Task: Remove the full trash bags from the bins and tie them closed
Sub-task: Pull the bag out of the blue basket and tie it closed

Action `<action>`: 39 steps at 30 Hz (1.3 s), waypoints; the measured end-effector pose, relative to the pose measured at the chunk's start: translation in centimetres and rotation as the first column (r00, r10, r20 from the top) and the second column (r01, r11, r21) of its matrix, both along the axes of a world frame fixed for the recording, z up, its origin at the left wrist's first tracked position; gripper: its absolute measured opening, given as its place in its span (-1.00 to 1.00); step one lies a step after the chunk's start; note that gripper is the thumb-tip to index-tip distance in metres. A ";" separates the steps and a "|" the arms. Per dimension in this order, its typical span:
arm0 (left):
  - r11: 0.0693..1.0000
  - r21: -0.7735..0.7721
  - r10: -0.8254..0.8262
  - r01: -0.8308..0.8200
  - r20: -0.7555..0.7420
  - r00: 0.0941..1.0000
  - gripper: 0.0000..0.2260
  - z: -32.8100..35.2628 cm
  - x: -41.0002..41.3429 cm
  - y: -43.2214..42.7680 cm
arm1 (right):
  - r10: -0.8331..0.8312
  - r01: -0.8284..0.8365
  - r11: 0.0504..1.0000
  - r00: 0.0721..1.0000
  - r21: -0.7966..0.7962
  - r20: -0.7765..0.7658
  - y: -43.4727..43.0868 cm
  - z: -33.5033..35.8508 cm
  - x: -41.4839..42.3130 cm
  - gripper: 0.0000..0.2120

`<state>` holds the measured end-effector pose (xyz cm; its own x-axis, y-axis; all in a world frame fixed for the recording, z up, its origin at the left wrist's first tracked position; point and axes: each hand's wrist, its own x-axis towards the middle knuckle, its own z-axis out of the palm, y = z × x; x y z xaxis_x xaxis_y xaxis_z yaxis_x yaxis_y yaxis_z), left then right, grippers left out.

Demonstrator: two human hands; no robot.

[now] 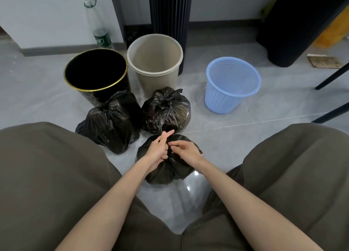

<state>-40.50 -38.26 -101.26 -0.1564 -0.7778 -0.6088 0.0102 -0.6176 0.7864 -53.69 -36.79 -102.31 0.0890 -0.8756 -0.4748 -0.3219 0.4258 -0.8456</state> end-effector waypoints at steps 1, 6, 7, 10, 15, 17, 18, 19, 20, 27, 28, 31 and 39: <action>1.000 0.014 -0.011 0.011 -0.008 1.000 -0.65 0.0 0.0 0.1 | -0.001 0.001 1.000 1.000 -0.004 0.010 0.1 -0.1 0.0 -0.78; 0.998 0.053 -0.043 0.042 0.006 0.999 -0.65 0.0 0.3 0.4 | 0.015 -0.015 1.000 1.000 -0.011 -0.025 0.4 -1.0 0.5 -0.83; 0.997 0.047 -0.056 0.055 0.019 0.998 -0.66 0.2 0.3 0.5 | 0.027 -0.027 1.000 0.999 -0.008 -0.045 0.3 -1.1 0.6 -0.84; 0.997 0.022 -0.076 0.074 0.086 0.993 -0.65 0.5 0.4 0.7 | 0.075 -0.076 0.997 0.991 -0.005 -0.107 0.2 -1.5 1.0 -0.87; 0.986 -0.062 -0.137 0.153 0.210 0.968 -0.67 -0.6 1.2 0.5 | 0.206 -0.207 0.978 0.970 0.005 -0.126 0.0 -1.4 1.3 -0.94; 0.988 -0.060 -0.130 0.144 0.199 0.971 -0.66 -1.0 1.8 0.3 | 0.202 -0.204 0.979 0.974 -0.007 -0.098 -0.1 -1.0 1.2 -0.94; 0.988 -0.063 -0.125 0.139 0.184 0.975 -0.65 -1.0 1.9 0.2 | 0.187 -0.187 0.982 0.981 -0.002 -0.058 -0.1 -0.8 1.1 -0.94; 0.988 -0.063 -0.129 0.142 0.169 0.977 -0.65 -1.1 2.1 0.1 | 0.163 -0.163 0.986 0.987 0.014 -0.005 0.0 -0.7 1.0 -0.94; 0.988 -0.061 -0.131 0.142 0.156 0.979 -0.65 -1.2 2.2 0.0 | 0.134 -0.136 0.990 0.990 0.036 0.047 0.0 -0.5 1.0 -0.93; 0.998 -0.053 -0.032 0.037 0.086 0.996 -0.66 -1.3 2.0 -0.8 | 0.003 -0.025 0.994 0.980 0.110 0.200 0.1 -0.3 0.9 -0.81; 1.000 -0.011 -0.001 0.002 0.057 0.998 -0.65 -1.4 2.1 -1.0 | -0.026 0.007 0.994 0.983 0.105 0.181 0.1 -0.3 0.9 -0.78; 0.995 -0.018 -0.090 0.094 0.154 0.984 -0.60 -1.5 2.5 -1.4 | -0.166 0.160 0.984 0.983 0.080 0.077 -0.2 -0.8 0.6 -0.74; 0.792 -0.110 -0.309 0.601 0.777 0.549 -0.62 1.5 2.7 -1.6 | -0.108 0.101 0.992 0.989 -0.072 -0.101 -0.6 -0.7 -0.2 -0.76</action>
<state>-37.75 -39.91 -99.79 -0.1995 -0.8884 -0.4135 -0.8222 -0.0778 0.5638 -53.91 -37.42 -103.04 -0.0521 -0.9074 -0.4170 -0.3668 0.4058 -0.8371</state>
